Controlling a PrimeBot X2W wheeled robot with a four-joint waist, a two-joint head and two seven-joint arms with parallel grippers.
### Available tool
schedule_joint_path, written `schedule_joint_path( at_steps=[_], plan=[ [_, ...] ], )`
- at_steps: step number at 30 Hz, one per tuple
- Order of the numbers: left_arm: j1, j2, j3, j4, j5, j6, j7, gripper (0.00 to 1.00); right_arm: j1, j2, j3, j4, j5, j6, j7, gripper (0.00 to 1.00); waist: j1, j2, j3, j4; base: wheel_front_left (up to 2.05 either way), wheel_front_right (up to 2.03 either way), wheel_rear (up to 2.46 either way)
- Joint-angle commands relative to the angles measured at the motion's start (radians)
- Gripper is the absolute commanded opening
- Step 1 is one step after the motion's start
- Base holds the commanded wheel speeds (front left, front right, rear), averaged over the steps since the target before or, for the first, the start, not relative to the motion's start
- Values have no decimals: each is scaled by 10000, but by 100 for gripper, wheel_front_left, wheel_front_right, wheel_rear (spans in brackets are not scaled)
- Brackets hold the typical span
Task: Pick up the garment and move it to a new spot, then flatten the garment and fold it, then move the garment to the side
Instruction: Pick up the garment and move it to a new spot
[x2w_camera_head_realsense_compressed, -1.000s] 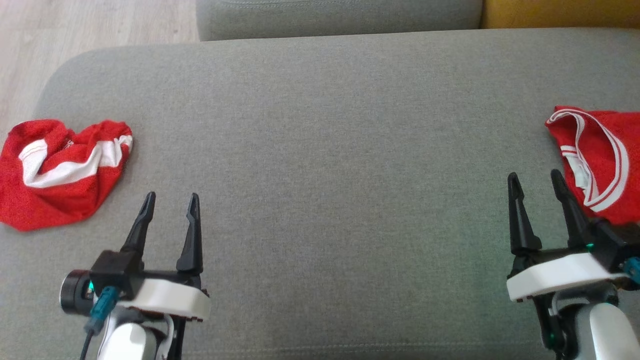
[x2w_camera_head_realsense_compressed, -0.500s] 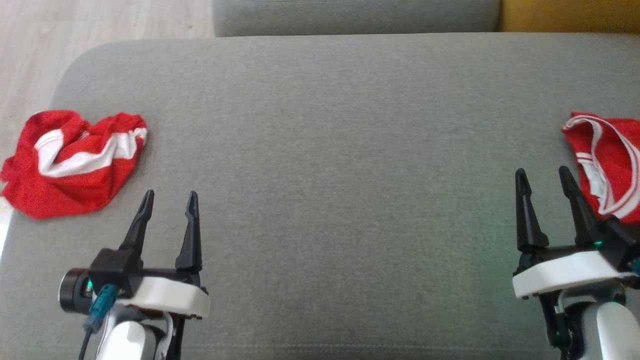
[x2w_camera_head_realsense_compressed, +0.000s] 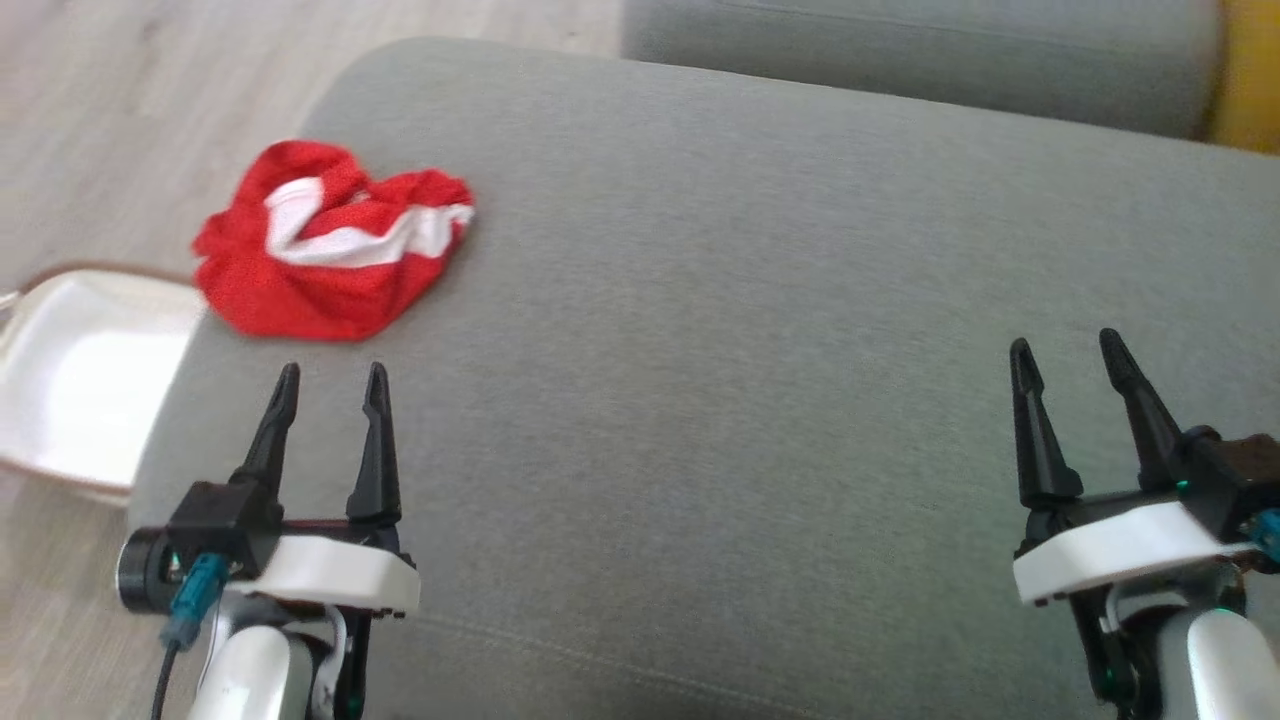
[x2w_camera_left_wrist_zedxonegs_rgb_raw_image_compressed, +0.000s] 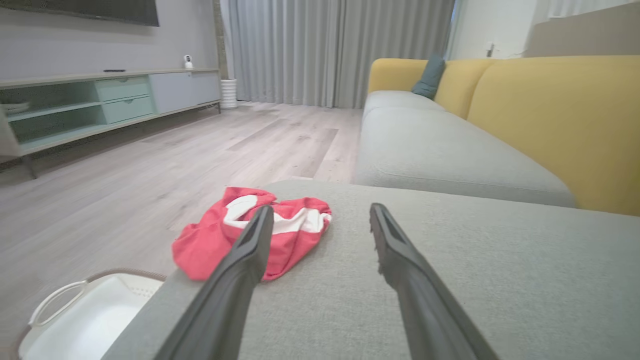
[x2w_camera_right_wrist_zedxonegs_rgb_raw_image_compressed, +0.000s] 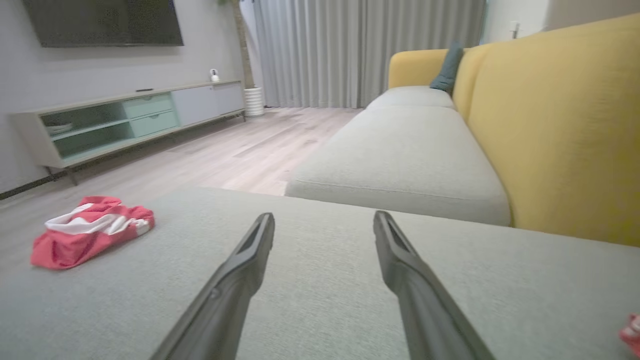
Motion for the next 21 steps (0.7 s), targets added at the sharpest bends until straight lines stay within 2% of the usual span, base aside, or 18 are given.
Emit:
schedule_joint_path(
  at_steps=[1, 8, 21],
  plan=[
    [-411, 51, 446, -276, -68, 5, -59, 100, -159, -38, 281, -421, -60, -9, 28, 100, 1, 0, -96, 462, 0, 0, 0],
    [-313, 8, 667, -264, -15, -73, -59, 100, -102, -38, 353, -483, -23, -9, 124, 100, 1, 0, -227, 1081, 0, 0, 0],
    [-267, -149, 852, -227, 111, -210, -59, 100, -28, -37, 393, -521, -2, -9, 187, 100, 1, 0, -209, 1265, 0, 0, 0]
  ],
)
